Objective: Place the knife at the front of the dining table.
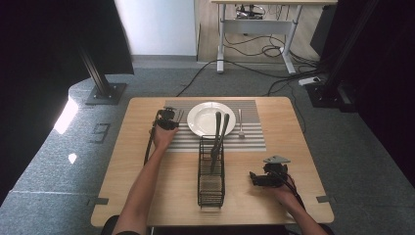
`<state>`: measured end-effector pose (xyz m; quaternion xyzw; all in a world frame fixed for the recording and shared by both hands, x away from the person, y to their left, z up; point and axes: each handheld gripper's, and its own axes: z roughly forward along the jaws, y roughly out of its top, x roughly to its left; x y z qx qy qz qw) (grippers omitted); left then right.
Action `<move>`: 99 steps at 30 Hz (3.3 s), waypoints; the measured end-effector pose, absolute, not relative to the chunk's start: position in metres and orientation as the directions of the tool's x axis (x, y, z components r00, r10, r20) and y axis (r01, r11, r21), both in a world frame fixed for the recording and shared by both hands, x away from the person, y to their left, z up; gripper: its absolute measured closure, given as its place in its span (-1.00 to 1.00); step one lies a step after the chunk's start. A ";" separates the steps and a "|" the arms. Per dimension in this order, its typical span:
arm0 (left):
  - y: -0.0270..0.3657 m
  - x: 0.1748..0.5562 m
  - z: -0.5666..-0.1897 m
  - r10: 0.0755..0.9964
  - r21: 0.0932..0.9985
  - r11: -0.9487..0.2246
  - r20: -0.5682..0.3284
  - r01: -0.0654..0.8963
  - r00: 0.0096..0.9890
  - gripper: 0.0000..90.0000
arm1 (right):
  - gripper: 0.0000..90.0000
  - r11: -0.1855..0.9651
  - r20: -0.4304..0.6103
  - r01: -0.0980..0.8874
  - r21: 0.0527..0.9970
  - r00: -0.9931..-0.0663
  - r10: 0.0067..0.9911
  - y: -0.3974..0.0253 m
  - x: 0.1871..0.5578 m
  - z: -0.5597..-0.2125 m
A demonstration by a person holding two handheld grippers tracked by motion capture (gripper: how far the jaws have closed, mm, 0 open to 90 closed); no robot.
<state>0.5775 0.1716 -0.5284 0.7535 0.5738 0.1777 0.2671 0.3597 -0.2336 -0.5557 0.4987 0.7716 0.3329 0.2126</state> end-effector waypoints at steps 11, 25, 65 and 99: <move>0.176 0.595 -0.531 0.965 0.626 -0.145 -0.082 0.766 0.250 0.69 | -0.90 0.280 0.005 0.629 0.725 -0.412 0.911 -0.234 0.359 -0.556; 0.197 0.555 -0.525 0.939 0.611 -0.185 -0.121 0.769 0.322 0.00 | -0.89 0.282 0.002 0.626 0.727 -0.413 0.911 -0.233 0.358 -0.556; 0.194 0.502 -0.512 0.898 0.672 -0.205 -0.160 0.711 0.410 -0.29 | -0.89 0.284 0.006 0.627 0.725 -0.418 0.908 -0.231 0.359 -0.555; 0.194 0.337 -0.476 0.760 0.787 -0.317 -0.123 0.529 0.639 -0.34 | -0.89 0.282 0.008 0.629 0.724 -0.417 0.909 -0.231 0.359 -0.555</move>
